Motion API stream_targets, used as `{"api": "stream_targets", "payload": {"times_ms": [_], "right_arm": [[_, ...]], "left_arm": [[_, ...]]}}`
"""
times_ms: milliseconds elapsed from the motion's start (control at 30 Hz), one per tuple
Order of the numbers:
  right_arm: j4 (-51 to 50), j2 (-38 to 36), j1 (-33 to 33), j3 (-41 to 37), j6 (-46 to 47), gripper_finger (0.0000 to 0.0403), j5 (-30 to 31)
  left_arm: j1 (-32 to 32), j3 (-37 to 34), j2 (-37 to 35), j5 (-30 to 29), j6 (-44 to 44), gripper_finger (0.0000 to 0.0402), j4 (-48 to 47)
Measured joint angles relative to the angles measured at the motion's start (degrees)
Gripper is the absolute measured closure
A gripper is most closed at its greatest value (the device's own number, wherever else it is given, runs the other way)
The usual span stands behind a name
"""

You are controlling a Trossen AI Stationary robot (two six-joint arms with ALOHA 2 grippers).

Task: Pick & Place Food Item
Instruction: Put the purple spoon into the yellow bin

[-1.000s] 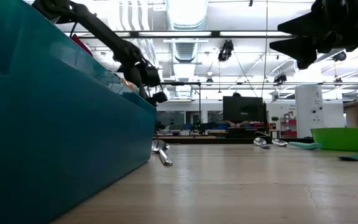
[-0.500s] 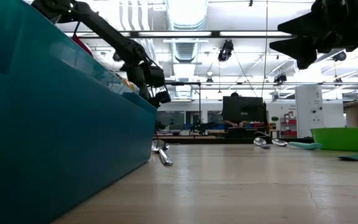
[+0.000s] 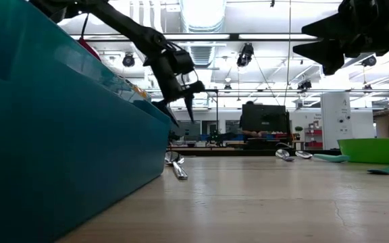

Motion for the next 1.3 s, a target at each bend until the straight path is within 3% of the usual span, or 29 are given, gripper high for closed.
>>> {"api": "stream_targets", "payload": {"times_ms": [233, 467, 700, 933, 1133, 1300], "right_arm": [[0.0, 0.0, 0.0, 0.0, 0.0, 0.0122, 0.0], [0.0, 0.0, 0.0, 0.0, 0.0, 0.0122, 0.0], [0.0, 0.0, 0.0, 0.0, 0.0, 0.0122, 0.0], [0.0, 0.0, 0.0, 0.0, 0.0, 0.0122, 0.0], [0.0, 0.0, 0.0, 0.0, 0.0, 0.0122, 0.0], [0.0, 0.0, 0.0, 0.0, 0.0, 0.0122, 0.0]], "left_arm": [[-1.4, -1.1, 0.3, -4.8, -1.3, 0.0190, -0.2], [-2.1, -1.1, 1.5, -3.8, -2.6, 0.0190, 2.4], [-2.6, -1.2, 3.2, 1.5, -2.6, 0.0190, 4.3], [-3.0, 0.1, 0.9, -1.3, -1.1, 0.0190, 2.5], [-6.1, 0.3, -5.6, -15.1, 3.6, 0.0190, -5.5], [-14.7, -6.0, -13.8, -36.6, 6.1, 0.0190, -5.7]]}}
